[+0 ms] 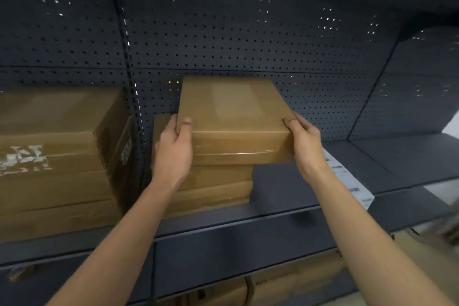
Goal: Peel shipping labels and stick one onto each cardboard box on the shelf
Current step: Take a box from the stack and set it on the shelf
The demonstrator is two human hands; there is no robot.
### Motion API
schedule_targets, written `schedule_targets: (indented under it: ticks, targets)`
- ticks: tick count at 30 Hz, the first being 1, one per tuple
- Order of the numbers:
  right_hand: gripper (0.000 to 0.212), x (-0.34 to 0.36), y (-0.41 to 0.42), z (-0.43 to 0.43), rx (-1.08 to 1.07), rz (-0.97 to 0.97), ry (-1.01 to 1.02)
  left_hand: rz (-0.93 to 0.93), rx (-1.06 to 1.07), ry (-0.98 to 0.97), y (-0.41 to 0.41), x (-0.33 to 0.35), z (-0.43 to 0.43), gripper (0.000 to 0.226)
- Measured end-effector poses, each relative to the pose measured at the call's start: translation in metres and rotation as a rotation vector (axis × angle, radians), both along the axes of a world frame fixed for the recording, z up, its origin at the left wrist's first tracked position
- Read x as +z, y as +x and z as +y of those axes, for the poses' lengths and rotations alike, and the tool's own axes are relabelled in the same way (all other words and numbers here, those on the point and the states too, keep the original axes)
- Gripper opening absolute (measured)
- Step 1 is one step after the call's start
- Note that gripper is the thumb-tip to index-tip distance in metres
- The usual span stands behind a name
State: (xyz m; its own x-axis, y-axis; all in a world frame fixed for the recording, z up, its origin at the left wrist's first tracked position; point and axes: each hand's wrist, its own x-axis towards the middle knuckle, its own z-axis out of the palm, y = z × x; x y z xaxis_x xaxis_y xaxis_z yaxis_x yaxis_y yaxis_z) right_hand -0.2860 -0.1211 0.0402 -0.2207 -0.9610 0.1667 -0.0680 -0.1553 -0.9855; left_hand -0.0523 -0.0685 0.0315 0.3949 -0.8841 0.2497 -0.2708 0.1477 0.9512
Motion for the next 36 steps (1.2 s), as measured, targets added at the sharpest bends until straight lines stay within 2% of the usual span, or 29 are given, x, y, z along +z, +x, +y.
schedule_targets:
  ticks: [3, 6, 8, 11, 15, 20, 23, 30, 34, 36]
  targets:
    - [0.020, -0.003, -0.034, 0.011, -0.046, 0.014, -0.011, -0.017, -0.040, -0.034, -0.032, -0.003, -0.003, 0.055]
    - [0.029, -0.006, -0.068, 0.016, -0.080, 0.007, -0.023, -0.023, -0.096, -0.040, -0.065, -0.008, -0.008, 0.055]
    - [0.018, -0.011, -0.094, 0.014, -0.087, -0.017, -0.050, -0.024, -0.123, -0.054, -0.089, -0.011, -0.011, 0.051]
    - [0.034, -0.018, -0.136, 0.002, -0.073, -0.045, -0.072, -0.014, -0.120, -0.051, -0.127, -0.020, -0.020, 0.054]
    - [0.044, -0.031, -0.189, -0.022, -0.027, -0.055, -0.070, 0.017, -0.084, -0.045, -0.180, -0.034, -0.037, 0.055]
    - [0.040, -0.054, -0.236, -0.053, 0.090, -0.033, -0.066, 0.103, -0.013, 0.004, -0.234, -0.058, -0.049, 0.053]
    - [0.041, -0.073, -0.247, -0.072, 0.151, -0.037, -0.031, 0.161, 0.031, 0.068, -0.252, -0.073, -0.055, 0.034]
    - [0.027, -0.122, -0.239, -0.103, 0.218, -0.024, 0.067, 0.204, 0.120, 0.174, -0.251, -0.112, -0.085, 0.029]
    - [0.028, -0.144, -0.227, -0.113, 0.207, -0.043, 0.102, 0.227, 0.122, 0.240, -0.240, -0.131, -0.102, 0.044]
    - [0.029, -0.152, -0.223, -0.117, 0.213, -0.032, 0.123, 0.230, 0.136, 0.253, -0.236, -0.137, -0.108, 0.041]
